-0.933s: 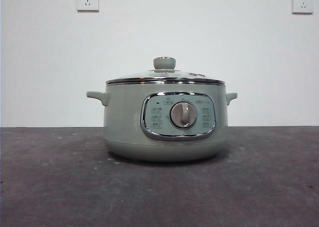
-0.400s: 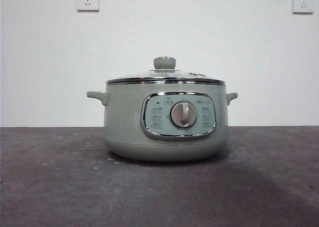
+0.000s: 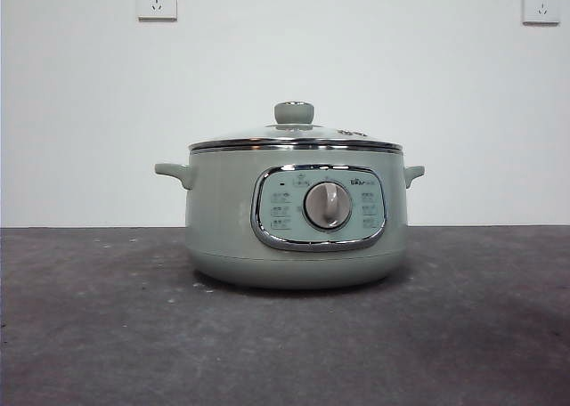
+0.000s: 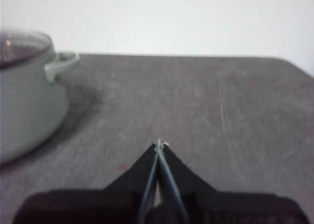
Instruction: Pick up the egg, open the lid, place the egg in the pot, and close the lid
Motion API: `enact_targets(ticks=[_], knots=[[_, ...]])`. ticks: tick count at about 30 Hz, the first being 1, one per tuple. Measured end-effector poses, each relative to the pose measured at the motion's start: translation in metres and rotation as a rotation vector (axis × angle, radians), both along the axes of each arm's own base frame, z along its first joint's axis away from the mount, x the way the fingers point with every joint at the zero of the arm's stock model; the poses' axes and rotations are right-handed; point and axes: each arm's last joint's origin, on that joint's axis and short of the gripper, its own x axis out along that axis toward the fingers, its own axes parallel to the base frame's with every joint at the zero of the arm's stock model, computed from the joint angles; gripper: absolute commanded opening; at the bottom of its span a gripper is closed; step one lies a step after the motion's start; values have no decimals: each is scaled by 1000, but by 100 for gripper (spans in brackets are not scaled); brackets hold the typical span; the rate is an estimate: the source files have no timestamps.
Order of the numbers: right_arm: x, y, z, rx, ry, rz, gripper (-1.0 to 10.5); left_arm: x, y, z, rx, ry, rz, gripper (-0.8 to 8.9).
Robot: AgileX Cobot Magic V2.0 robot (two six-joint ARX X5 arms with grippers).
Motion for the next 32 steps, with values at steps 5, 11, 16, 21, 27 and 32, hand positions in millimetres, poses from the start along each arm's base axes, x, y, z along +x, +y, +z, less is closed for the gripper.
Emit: enact_targets(ticks=[5,11,16,21,27,32], knots=[[-1,0,-6,-5,61,0,1,0,0,0,0,0,0,-4],[-1,0,-6,5,59,-2,1,0,0,0,0,0,0,-4],[-1,0,-6,7,59,-2,1,0,0,0,0,0,0,-4],[-1,0,-6,7,59,-2,1,0,0,0,0,0,0,-4],[-1,0,-6,7,59,-2,1,0,0,0,0,0,0,-4],[-1,0,-6,7,59,-2,1,0,0,0,0,0,0,-4]])
